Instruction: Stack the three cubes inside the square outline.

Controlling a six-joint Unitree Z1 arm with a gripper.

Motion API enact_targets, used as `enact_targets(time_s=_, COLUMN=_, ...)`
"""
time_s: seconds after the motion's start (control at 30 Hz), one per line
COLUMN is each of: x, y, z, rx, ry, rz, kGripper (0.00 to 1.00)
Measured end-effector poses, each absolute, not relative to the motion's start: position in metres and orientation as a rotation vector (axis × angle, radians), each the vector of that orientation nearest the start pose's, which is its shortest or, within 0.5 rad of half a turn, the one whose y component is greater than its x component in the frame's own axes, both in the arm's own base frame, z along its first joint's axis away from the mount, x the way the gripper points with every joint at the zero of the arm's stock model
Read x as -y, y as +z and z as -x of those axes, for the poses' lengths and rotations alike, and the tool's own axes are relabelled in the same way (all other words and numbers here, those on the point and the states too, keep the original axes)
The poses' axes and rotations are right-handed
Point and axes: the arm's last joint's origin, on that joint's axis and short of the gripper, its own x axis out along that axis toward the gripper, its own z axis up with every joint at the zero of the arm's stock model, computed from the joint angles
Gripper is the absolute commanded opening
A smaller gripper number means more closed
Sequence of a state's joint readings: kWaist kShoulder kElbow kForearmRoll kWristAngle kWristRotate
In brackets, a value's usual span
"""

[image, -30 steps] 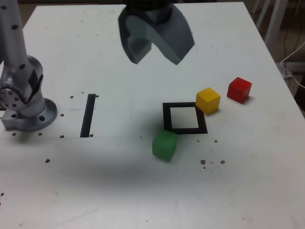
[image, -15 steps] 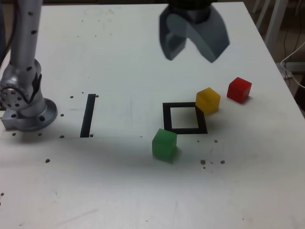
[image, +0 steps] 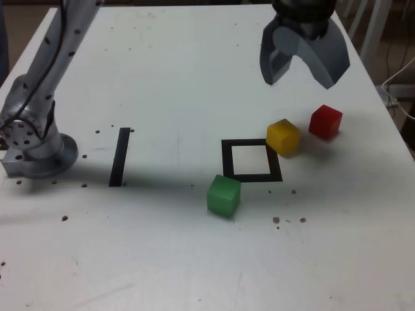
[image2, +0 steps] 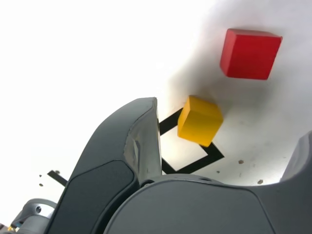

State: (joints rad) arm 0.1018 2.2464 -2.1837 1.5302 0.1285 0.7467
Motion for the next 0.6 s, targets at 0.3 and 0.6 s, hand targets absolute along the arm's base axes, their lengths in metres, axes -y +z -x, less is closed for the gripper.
enact_targets(time_s=0.3, x=-0.054, y=0.27, z=-0.458, rx=-1.613, ry=-0.449, rz=-0.589, kGripper=0.99)
enact_targets(time_s=0.6, x=-0.056, y=0.252, z=-0.478, rx=-1.592, ry=-0.461, rz=-0.581, kGripper=0.98)
